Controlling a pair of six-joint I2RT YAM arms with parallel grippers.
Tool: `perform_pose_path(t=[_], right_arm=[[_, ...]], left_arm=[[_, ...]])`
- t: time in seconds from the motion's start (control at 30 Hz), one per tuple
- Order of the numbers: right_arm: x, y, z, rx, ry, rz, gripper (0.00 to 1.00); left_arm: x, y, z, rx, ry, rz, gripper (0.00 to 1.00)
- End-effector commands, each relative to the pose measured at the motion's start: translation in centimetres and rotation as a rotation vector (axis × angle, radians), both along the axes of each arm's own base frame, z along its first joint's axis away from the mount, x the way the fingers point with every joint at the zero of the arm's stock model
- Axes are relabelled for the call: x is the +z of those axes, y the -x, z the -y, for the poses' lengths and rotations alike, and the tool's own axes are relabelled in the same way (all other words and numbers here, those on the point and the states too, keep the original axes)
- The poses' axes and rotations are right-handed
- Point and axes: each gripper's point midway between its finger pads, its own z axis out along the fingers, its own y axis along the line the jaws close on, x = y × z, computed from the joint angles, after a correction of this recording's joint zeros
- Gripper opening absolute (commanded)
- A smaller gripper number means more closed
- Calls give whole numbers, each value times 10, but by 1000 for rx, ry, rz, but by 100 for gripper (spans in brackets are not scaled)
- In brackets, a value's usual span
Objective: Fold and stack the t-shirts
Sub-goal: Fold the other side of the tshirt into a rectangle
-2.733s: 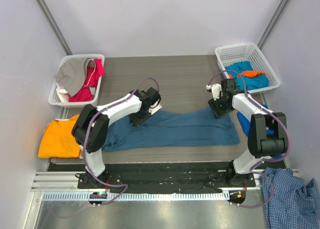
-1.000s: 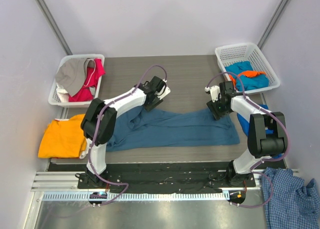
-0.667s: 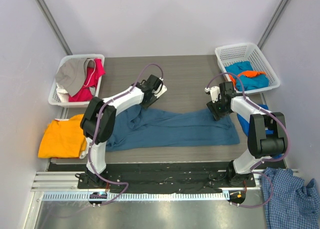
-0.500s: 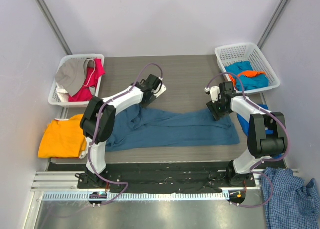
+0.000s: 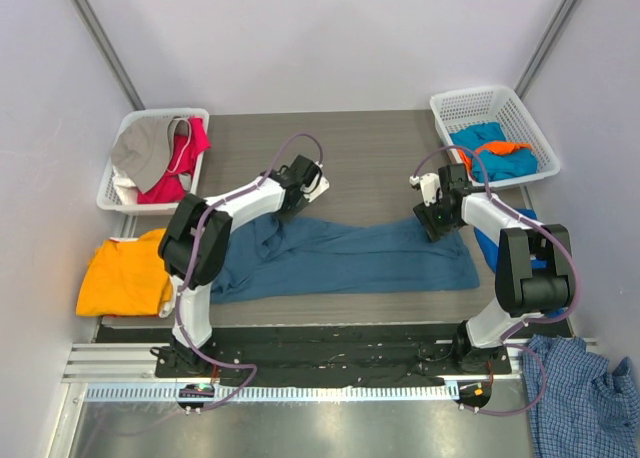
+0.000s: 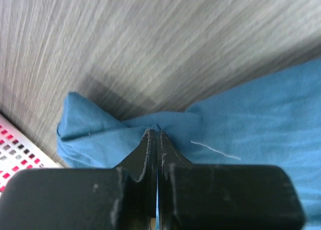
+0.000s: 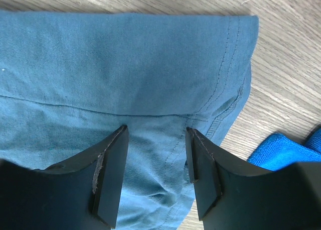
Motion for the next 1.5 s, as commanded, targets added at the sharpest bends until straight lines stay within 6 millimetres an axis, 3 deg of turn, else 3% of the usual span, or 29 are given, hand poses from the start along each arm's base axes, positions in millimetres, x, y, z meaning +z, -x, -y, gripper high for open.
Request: perform_pose_path(t=[0.0,0.3,0.53,0.83,1.17,1.47], right_arm=[[10,-7,-1,-9,-4,52,56],[9,-7,-2,-12,-12,48,56],[13,-6,-2,-9,-10,58,56],[14,-7,-3,-5,-10,58,56],[16,-2,3,0,19,62,56],[17,0,13,1,78,70,54]], left_arm=[[47,-1,-8,41,50,116,0],[93,27,-35,60,40,179,0],[103,52,-60,75,-8,190,0],[98,79,-103,108,-149,223,0],[105,78,-123,114,-235,259,0],[107,90,-134,96,-282,191,0]])
